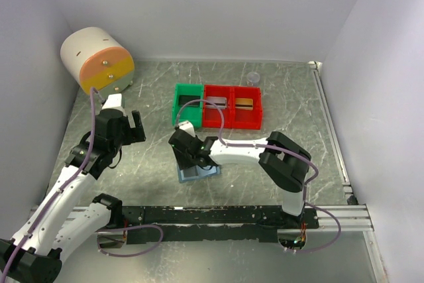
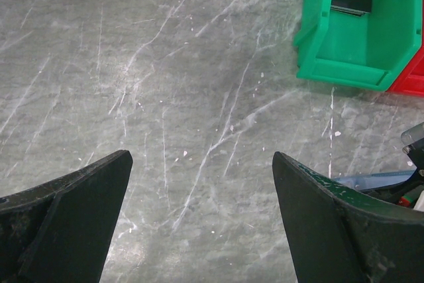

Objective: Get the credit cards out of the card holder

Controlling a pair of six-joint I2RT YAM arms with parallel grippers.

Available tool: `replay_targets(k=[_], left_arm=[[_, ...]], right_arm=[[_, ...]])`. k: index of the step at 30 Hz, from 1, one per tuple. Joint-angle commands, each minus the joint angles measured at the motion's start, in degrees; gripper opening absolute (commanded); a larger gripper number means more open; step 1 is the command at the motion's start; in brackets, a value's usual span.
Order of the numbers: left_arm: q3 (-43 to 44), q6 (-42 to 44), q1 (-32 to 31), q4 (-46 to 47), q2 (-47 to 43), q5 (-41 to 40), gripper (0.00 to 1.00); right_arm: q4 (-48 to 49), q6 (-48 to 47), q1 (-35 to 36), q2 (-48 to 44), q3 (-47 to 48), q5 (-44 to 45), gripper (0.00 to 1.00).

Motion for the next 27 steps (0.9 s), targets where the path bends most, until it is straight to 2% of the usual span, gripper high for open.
replay_targets(k=[1, 9, 14, 20, 27], left_arm=[[1.9, 0.8, 0.5, 0.5, 0.1, 1.3, 1.00], [2.0, 1.1, 0.5, 0.5, 0.7, 2.6, 0.99], [1.1, 1.1, 0.5, 1.7, 0.5, 6.3, 0.99], [1.1, 0.8, 0.5, 1.5, 0.0, 7.0, 0.98], [1.5, 1.1, 0.5, 1.3, 1.5, 7.3, 0.97]], right_arm=[[3.4, 1.7, -0.9, -0.1, -3.6, -3.5, 0.51], [11.3, 4.0, -3.8, -2.6, -9.1, -11.4, 0.51], [15.3, 6.1, -5.7, -3.6, -13.0, -14.0, 0.50], [6.3, 3.5, -4.4, -1.7, -6.8, -6.6, 0.58], [-1.9, 2.7, -1.8, 1.2, -0.9, 1.3, 0.61]])
